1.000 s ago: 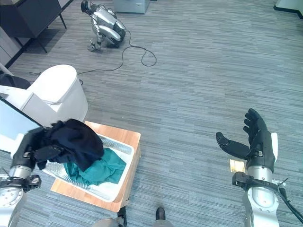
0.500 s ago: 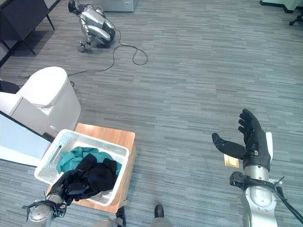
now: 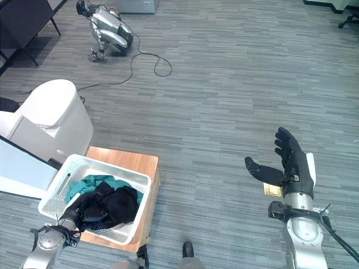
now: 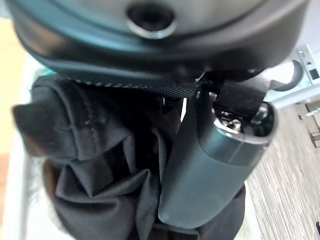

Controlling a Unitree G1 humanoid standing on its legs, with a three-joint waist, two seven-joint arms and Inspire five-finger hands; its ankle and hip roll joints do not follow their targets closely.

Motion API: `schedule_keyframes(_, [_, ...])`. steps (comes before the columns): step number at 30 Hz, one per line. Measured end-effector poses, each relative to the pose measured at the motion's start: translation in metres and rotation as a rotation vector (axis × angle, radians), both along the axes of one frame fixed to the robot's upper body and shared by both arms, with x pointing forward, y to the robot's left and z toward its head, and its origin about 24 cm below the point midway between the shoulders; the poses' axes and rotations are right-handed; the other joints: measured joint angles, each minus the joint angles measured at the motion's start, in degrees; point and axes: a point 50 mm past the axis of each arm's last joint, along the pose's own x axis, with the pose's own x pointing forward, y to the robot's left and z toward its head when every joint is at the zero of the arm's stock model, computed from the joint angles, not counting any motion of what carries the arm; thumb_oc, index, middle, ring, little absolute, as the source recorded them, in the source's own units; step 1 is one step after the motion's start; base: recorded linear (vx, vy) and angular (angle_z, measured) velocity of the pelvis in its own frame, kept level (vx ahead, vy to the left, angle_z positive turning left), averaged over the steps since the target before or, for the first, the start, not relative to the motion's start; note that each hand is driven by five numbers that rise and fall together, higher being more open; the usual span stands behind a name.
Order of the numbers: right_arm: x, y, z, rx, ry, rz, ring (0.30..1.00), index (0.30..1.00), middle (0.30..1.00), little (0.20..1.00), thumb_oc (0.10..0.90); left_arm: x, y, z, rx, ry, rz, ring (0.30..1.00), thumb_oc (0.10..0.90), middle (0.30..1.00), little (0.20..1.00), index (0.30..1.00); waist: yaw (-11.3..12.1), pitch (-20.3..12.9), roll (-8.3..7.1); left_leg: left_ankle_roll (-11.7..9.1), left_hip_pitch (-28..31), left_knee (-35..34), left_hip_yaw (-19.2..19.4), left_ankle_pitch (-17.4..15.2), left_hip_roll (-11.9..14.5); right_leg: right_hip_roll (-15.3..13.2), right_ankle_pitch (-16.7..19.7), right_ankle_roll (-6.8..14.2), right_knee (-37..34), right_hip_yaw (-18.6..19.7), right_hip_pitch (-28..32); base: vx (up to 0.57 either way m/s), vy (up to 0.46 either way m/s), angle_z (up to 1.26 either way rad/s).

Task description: Pick up bed clothes into laundry basket.

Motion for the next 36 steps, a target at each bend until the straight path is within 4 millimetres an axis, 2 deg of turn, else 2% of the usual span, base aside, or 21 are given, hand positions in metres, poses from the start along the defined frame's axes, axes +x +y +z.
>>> schedule_keyframes(4, [0.001,0.000,0.001,0.000,-0.003,0.001,0.900,0.900,0.900,0.900,0.800,0.013,0.006,0.013,0.034,-0.043,-0.008,0.300,0.400,0.300,0.300,0.300,-0.03,0.17,-0.29,0.00,-0.04,0.00,0.48,0.00,0.05,0.01,0.10,0.00,0.00,0.61,-0.30,0.00,0.018,-0.06])
schedule_keyframes(7, [0.001,0.001,0.001,0.001,-0.003,0.002,0.900,0.900,0.900,0.900,0.800,0.016,0.008,0.016,0.040,-0.053,-0.006,0.300,0.400,0.300,0.300,0.300,-0.05,0.39,-0.65,0.00,0.02,0.00,1.27,0.00,0.07,-0.04,0.27,0.06,0.00,1.23,-0.56,0.01,0.016,-0.12])
schedule_keyframes(14, [0.003,0.001,0.002,0.005,-0.007,0.000,0.900,0.900,0.900,0.900,0.800,0.006,0.021,-0.006,0.013,0.049,0.080,0.300,0.400,0.300,0.300,0.300,-1.82,0.55,-0.97,0.00,0.14,-0.01,1.91,-0.01,0.28,0.03,0.44,0.04,0.00,1.57,-0.77,0.01,0.023,-0.05])
schedule_keyframes(15, [0.003,0.001,0.002,0.005,-0.007,-0.001,0.900,0.900,0.900,0.900,0.800,0.005,0.021,-0.008,0.006,0.056,0.089,0.422,0.482,0.422,0.422,0.422,-1.92,0.55,-0.97,0.00,0.16,-0.01,1.93,-0.01,0.29,0.04,0.46,0.05,0.00,1.59,-0.77,0.00,0.000,0.00])
schedule_keyframes(16, [0.003,0.001,0.002,0.005,-0.007,-0.002,0.900,0.900,0.900,0.900,0.800,0.004,0.022,-0.009,0.005,0.059,0.093,0.900,0.800,0.900,0.900,0.900,-1.97,0.55,-0.97,0.00,0.17,-0.01,1.98,-0.01,0.31,0.04,0.49,0.08,0.00,1.63,-0.78,0.00,0.000,0.00])
schedule_keyframes(25, [0.004,0.001,0.003,0.005,-0.009,-0.001,0.900,0.900,0.900,0.900,0.800,0.007,0.024,-0.005,-0.018,0.044,0.109,0.900,0.800,0.900,0.900,0.900,-1.71,0.52,-0.92,0.04,0.26,-0.03,2.64,-0.03,0.30,0.00,0.78,0.20,-0.01,2.70,-1.04,0.01,0.006,-0.04])
schedule_keyframes(30, [0.004,0.001,0.003,0.005,-0.008,-0.001,0.900,0.900,0.900,0.900,0.800,0.013,0.028,0.023,-0.103,-0.122,0.166,0.900,0.800,0.900,0.900,0.900,-1.03,0.44,-0.78,0.04,0.22,-0.02,2.39,-0.03,0.27,0.00,0.79,0.18,-0.01,2.44,-0.95,0.00,-0.003,0.01])
schedule_keyframes(32, [0.004,0.001,0.003,0.005,-0.009,-0.001,0.900,0.900,0.900,0.900,0.800,0.016,0.037,0.045,-0.209,-0.248,0.249,0.900,0.800,0.900,0.900,0.900,-0.49,0.41,-0.71,0.04,0.24,0.00,1.79,-0.03,0.29,0.02,0.77,0.19,-0.01,1.86,-0.74,0.00,-0.017,0.07])
schedule_keyframes(36, [0.004,0.001,0.003,0.005,-0.011,0.000,0.900,0.900,0.900,0.900,0.800,0.015,0.051,0.072,-0.250,-0.394,0.302,0.900,0.800,0.900,0.900,0.900,0.27,0.15,-0.28,0.04,0.18,0.00,1.59,-0.02,0.19,-0.04,0.70,0.28,-0.01,1.36,-0.54,-0.03,-0.016,0.07])
